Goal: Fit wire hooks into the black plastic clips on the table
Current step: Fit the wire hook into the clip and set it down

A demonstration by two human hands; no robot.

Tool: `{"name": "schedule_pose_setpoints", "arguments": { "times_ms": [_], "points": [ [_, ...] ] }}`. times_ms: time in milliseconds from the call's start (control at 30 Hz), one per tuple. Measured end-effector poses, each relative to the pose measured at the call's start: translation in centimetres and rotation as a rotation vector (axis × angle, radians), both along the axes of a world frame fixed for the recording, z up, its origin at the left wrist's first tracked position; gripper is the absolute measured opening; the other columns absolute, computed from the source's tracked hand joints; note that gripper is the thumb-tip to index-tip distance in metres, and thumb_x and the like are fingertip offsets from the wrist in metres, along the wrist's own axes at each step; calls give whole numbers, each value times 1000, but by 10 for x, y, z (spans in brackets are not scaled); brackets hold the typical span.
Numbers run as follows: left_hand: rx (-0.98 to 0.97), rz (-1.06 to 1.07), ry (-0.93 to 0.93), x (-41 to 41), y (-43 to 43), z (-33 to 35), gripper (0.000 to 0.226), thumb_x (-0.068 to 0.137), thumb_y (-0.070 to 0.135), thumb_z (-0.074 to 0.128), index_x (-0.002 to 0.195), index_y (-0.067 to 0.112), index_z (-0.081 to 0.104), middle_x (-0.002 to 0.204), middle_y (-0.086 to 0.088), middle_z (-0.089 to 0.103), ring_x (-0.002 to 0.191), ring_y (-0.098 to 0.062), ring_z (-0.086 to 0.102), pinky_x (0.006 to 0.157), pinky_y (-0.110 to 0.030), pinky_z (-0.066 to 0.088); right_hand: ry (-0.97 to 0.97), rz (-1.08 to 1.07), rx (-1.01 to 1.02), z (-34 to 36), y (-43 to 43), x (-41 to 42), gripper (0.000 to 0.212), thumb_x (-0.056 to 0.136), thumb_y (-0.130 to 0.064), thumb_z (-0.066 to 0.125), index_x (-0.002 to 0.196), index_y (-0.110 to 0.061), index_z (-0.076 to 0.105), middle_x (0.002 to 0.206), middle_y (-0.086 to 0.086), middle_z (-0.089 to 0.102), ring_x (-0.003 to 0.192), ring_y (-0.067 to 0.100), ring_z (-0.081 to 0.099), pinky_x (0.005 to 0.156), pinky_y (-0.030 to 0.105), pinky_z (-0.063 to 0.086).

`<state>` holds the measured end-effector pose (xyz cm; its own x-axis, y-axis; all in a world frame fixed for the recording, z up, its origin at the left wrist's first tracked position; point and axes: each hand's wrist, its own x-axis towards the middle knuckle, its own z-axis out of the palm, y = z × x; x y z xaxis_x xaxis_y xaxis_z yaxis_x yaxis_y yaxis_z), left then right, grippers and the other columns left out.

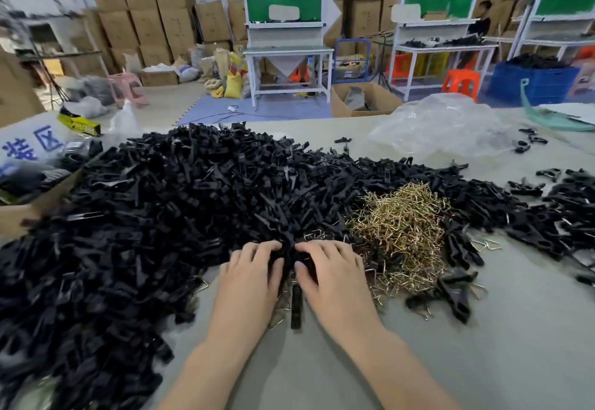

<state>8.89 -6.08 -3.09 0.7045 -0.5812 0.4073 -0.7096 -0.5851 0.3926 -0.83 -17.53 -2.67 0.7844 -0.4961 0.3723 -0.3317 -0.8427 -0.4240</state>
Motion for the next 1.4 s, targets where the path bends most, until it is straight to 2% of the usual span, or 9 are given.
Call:
{"name": "schedule_pose_setpoints", "arguments": {
  "times_ms": [233, 433, 533, 667, 800, 967, 1167, 1300, 1400],
  "points": [
    [-191, -73, 268, 0, 4, 0, 12, 95, 40, 56, 107, 37, 54, 100, 20, 64, 98, -5, 59, 91, -32, 46, -28, 17, -1, -3, 1, 0, 40, 91, -50, 58, 126, -32, 62, 130, -13, 58, 129, 15, 43, 111, 35, 29],
    [-420, -113, 482, -11, 6, 11, 9, 95, 45, 58, 103, 45, 53, 96, 30, 65, 82, 2, 61, 70, -13, 47, -126, 68, 91, -3, 1, -2, 35, 92, -43, 65, 125, -31, 64, 137, -10, 54, 135, 11, 39, 119, 40, 28],
    [-591, -119, 583, -19, 3, 18, 8, 94, 42, 61, 98, 46, 56, 92, 18, 69, 70, 0, 59, 62, -13, 45, -229, 81, 127, 3, 3, -3, 35, 92, -44, 61, 121, -25, 66, 137, -8, 54, 135, 11, 40, 116, 46, 35],
    [-748, -107, 640, -24, 2, 23, 8, 93, 38, 62, 98, 33, 60, 88, 0, 69, 71, -5, 59, 63, -15, 46, -305, 166, 181, 9, 5, -7, 32, 94, -37, 63, 124, -29, 63, 120, -33, 54, 125, -10, 42, 108, 22, 38],
    [-790, -102, 628, -24, 4, 27, 3, 94, 33, 62, 97, 34, 62, 80, 3, 69, 73, -8, 66, 65, -17, 51, -331, 226, 500, 16, 8, -11, 28, 97, -20, 62, 119, -38, 64, 107, -30, 66, 109, -6, 60, 91, 7, 42],
    [-734, -91, 609, -20, 8, 25, 14, 92, 34, 66, 103, 42, 70, 68, 15, 63, 53, -2, 47, 49, -16, 41, -425, 272, 936, 24, 6, -12, 39, 104, -11, 50, 132, -37, 57, 99, -8, 73, 94, 9, 70, 84, 21, 55],
    [-695, -109, 616, -23, 6, 23, 22, 91, 26, 68, 102, 46, 66, 68, 15, 54, 59, -4, 48, 53, -17, 43, -506, 346, 1436, 28, -2, -8, 38, 102, 4, 46, 127, -21, 61, 95, 13, 70, 83, 22, 67, 65, 28, 56],
    [-649, -170, 557, -24, 6, 24, 24, 92, 26, 67, 102, 48, 67, 100, 15, 63, 82, -6, 62, 71, -24, 48, -540, 354, 1641, 28, -6, -7, 32, 98, 10, 42, 110, -6, 66, 90, 16, 69, 82, 20, 68, 71, 27, 59],
    [-603, -199, 530, -28, 8, 24, 24, 94, 39, 55, 113, 52, 60, 112, 20, 67, 90, -2, 66, 77, -31, 51, -562, 339, 1624, 28, -5, -6, 25, 98, 5, 49, 107, -7, 69, 90, 11, 70, 82, 17, 70, 75, 25, 60]
  ]
}}
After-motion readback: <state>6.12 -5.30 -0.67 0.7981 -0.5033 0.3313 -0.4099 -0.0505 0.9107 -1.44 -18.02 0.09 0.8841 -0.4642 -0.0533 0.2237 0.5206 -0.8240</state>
